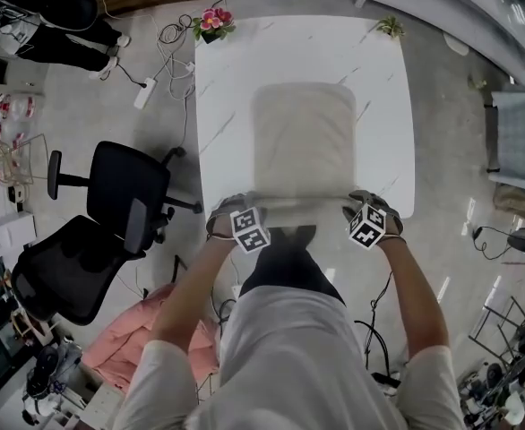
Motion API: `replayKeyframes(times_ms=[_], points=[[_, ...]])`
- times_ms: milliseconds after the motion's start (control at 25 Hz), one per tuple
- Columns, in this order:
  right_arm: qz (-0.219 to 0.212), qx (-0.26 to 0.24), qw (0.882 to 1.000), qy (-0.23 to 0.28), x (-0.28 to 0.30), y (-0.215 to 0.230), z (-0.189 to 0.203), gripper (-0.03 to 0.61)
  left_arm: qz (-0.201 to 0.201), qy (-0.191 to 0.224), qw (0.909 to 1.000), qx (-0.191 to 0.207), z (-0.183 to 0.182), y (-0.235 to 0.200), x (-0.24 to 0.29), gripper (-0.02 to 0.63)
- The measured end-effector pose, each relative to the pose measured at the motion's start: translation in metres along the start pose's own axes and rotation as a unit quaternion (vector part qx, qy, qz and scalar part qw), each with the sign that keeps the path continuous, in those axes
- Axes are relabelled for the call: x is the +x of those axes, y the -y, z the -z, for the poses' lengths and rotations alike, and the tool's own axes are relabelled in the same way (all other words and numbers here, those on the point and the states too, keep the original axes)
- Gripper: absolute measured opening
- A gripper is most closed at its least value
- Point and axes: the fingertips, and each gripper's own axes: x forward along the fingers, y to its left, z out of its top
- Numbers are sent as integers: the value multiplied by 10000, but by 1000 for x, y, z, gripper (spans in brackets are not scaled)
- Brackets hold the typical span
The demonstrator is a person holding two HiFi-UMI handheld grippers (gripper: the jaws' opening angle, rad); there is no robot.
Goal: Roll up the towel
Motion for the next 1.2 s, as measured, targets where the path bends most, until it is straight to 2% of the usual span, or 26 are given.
replayKeyframes(times_ms=[80,200,320,560,680,840,1040,1160,1200], points=[[299,156,9994,33,6,10,1,212,-274,41,9994,-220,4,-9,6,218],[567,316,9979,83,9,15,1,222,-423,147,9975,-547,6,-14,9,248],[665,199,9976,73,7,13,-1,219,-476,272,9964,-639,4,-17,5,251],[856,149,9948,524,-26,4,-12,221,-821,574,9932,-597,2,-16,-31,247],[966,96,9921,796,-43,-6,-19,219,-864,798,9916,-533,-3,-3,-47,231],[638,-20,9943,855,-39,-34,-17,207,-672,1069,9917,-219,-13,32,-49,196],[358,-404,9973,501,-16,-56,2,196,-654,961,9929,246,-16,62,-27,147],[412,-560,9969,377,-5,-53,9,196,-742,672,9947,222,-8,57,-5,203],[443,-607,9965,355,-2,-51,11,198,-770,605,9950,210,-4,54,0,202]])
